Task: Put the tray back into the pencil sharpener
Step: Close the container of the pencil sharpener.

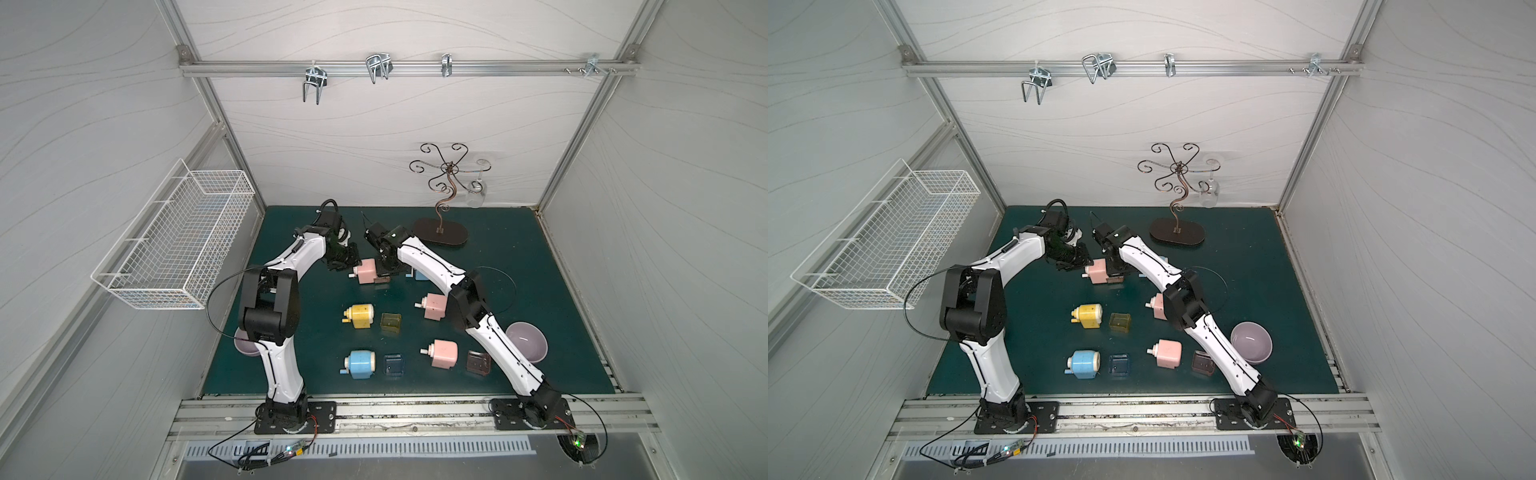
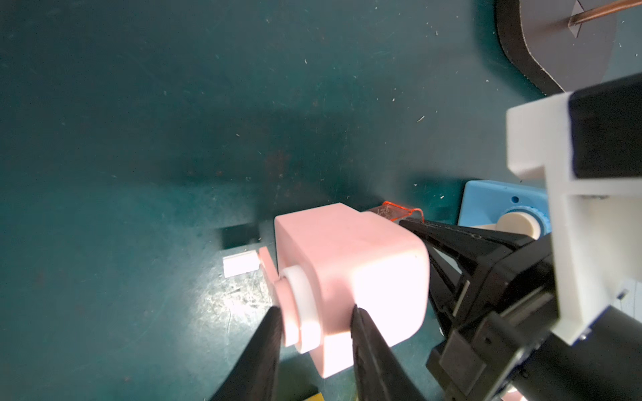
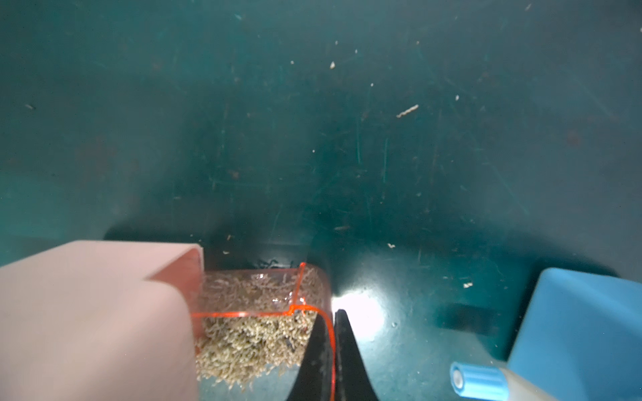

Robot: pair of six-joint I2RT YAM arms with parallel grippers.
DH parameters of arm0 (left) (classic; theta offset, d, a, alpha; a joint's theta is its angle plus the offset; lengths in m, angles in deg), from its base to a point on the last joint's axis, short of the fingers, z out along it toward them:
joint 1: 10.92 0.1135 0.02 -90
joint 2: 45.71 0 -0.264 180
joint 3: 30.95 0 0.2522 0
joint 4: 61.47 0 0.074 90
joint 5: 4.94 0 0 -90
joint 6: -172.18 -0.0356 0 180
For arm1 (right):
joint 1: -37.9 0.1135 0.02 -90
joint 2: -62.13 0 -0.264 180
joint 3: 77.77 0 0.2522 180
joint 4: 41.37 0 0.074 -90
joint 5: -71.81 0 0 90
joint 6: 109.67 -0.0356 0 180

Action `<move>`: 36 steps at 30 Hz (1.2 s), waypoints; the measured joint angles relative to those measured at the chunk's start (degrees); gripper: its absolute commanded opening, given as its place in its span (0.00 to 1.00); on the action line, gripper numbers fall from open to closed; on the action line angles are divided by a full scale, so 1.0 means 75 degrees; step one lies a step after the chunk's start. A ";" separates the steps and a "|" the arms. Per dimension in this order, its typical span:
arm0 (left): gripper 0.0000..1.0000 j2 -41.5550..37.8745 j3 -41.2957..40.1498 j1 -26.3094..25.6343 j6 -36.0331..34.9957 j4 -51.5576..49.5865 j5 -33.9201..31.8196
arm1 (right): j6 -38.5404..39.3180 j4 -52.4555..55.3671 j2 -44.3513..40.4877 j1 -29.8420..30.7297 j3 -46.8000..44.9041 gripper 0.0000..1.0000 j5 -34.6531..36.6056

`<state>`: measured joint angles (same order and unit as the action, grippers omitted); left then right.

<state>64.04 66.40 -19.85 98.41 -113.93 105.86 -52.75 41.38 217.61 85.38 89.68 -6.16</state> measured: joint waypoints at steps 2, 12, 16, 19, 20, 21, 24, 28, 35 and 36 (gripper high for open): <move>0.37 0.0000 0.0009 -0.0003 -0.0003 -0.0006 -0.0009 | -0.0015 -0.0003 0.0000 0.0000 0.0000 0.00 0.0000; 0.37 0.0003 0.0023 -0.0038 -0.0012 -0.0006 -0.0067 | -0.0169 -0.0125 0.0000 -0.0017 0.0000 0.00 -0.0009; 0.37 0.0003 0.0023 -0.0058 -0.0020 -0.0003 -0.0073 | -0.0195 -0.0163 0.0000 -0.0017 -0.0003 0.00 -0.0041; 0.37 0.0003 0.0026 -0.0076 -0.0023 -0.0003 -0.0076 | -0.0192 -0.0230 -0.0003 -0.0015 -0.0041 0.00 -0.0070; 0.37 0.0003 0.0026 -0.0076 -0.0023 -0.0003 -0.0076 | -0.0192 -0.0256 -0.0009 -0.0015 -0.0061 0.00 -0.0079; 0.37 0.0003 0.0026 -0.0079 -0.0023 -0.0003 -0.0076 | -0.0192 -0.0286 -0.0023 -0.0012 -0.0093 0.00 -0.0082; 0.37 0.0003 0.0026 -0.0079 -0.0023 -0.0003 -0.0076 | -0.0192 -0.0347 -0.0064 -0.0009 -0.0166 0.00 -0.0122; 0.37 0.0003 0.0026 -0.0082 -0.0026 -0.0006 -0.0076 | -0.0195 -0.0423 -0.0111 -0.0009 -0.0265 0.00 -0.0236; 0.37 0.0003 0.0026 -0.0090 -0.0026 -0.0003 -0.0073 | -0.0221 -0.0516 -0.0125 0.0009 -0.0289 0.00 -0.0402; 0.37 0.0003 0.0026 -0.0099 -0.0026 -0.0003 -0.0073 | -0.0233 -0.0519 -0.0125 0.0009 -0.0289 0.00 -0.0423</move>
<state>64.06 66.59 -20.59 98.21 -113.95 105.31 -54.50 37.49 216.67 85.45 87.51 -9.33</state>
